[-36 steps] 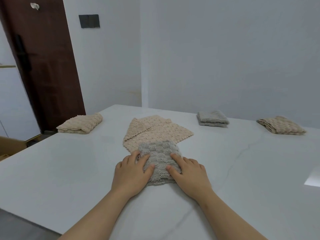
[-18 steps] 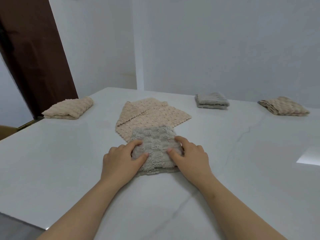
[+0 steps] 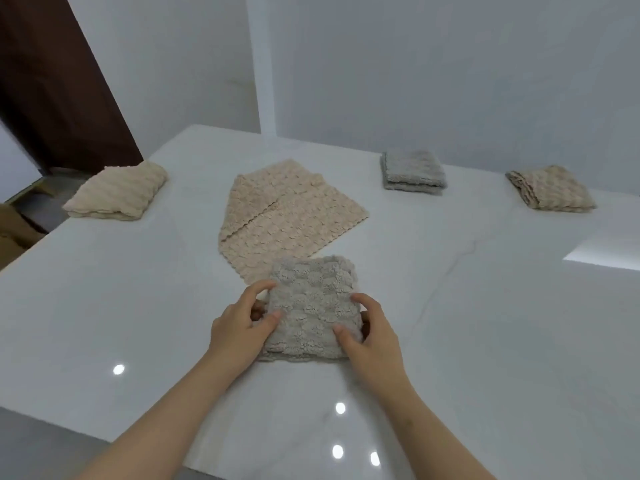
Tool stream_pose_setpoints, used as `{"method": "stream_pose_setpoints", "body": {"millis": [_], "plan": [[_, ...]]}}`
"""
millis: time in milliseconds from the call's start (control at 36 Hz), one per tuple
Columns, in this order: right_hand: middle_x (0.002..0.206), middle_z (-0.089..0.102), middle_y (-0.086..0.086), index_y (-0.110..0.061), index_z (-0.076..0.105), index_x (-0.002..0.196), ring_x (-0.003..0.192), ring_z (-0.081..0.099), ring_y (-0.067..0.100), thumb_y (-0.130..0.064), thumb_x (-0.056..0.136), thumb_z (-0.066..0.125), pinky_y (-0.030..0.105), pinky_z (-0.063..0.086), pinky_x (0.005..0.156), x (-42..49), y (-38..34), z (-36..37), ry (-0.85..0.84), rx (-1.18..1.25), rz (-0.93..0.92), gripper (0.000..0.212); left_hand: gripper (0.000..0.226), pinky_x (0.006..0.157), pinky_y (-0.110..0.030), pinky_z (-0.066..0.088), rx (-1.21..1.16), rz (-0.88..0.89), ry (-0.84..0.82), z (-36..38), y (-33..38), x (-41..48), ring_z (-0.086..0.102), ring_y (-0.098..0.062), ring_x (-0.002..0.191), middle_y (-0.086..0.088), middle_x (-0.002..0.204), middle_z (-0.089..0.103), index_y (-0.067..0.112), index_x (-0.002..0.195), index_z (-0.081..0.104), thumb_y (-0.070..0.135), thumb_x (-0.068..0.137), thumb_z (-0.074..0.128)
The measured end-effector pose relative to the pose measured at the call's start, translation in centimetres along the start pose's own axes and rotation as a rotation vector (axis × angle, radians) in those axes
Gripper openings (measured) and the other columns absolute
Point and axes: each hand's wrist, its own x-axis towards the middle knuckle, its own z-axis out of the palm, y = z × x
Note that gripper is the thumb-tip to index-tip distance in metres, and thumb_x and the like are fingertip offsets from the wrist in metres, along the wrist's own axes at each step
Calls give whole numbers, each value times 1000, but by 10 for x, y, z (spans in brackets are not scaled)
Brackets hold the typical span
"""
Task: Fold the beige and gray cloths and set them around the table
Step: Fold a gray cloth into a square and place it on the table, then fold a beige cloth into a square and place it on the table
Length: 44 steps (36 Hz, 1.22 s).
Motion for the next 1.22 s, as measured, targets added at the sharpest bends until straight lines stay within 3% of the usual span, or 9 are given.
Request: {"method": "stream_pose_setpoints", "body": {"millis": [139,306,472,667,750,833,1000,1083,1222], "plan": [[90,58,-9,-42,44,110,80,59,2,-11,86,60,10,47,67,-23,2,-34,-29,238,163,42,33,62,-15,39,-145,-47,-211,15,29,-16,43,-9,66,6,81,43,46,93,44,16,90,57],[83,56,-4,-33,45,115,71,55,5,-6,87,57,6,45,56,-49,22,-82,90,342,276,40,26,59,-5,39,-104,-8,-328,58,68,-34,47,-4,71,11,90,49,41,88,48,16,92,53],[90,56,1,-32,46,115,78,57,10,-5,87,55,14,47,64,-83,51,-134,229,414,360,39,25,82,-19,45,-65,-3,-474,115,106,-57,50,-5,89,16,100,47,34,106,49,13,92,52],[87,53,0,-32,47,111,73,53,12,-6,86,53,21,43,63,-124,86,-189,408,411,428,37,23,96,-30,45,-73,0,-637,175,144,-89,52,-13,100,9,106,50,35,107,47,19,92,54],[80,51,-1,-29,48,109,66,49,12,-5,85,52,21,40,59,-143,101,-208,477,366,448,34,20,91,-29,48,-92,9,-722,196,156,-101,54,-11,95,10,102,52,36,102,48,20,92,54],[83,54,3,-25,49,107,68,50,14,-4,82,52,22,39,58,-158,112,-223,545,310,469,33,19,73,-15,44,-77,49,-804,214,166,-113,53,-4,84,10,95,54,36,99,48,20,91,56],[101,58,3,-22,48,105,87,55,16,-7,77,57,24,42,66,-176,132,-237,661,166,564,34,19,70,-17,39,68,175,-911,237,180,-127,51,-5,78,10,79,53,37,100,47,30,88,59],[110,57,2,-19,51,111,101,53,23,-13,76,60,37,43,88,-179,134,-241,679,-56,649,36,19,76,-19,40,218,301,-921,243,182,-131,51,-8,85,10,84,52,37,101,48,33,86,60],[130,47,2,-19,49,123,119,41,24,-19,82,56,37,29,101,-177,122,-240,639,-332,701,42,30,84,-20,34,428,460,-859,240,181,-129,41,-13,102,7,96,43,36,115,54,39,85,56]]}}
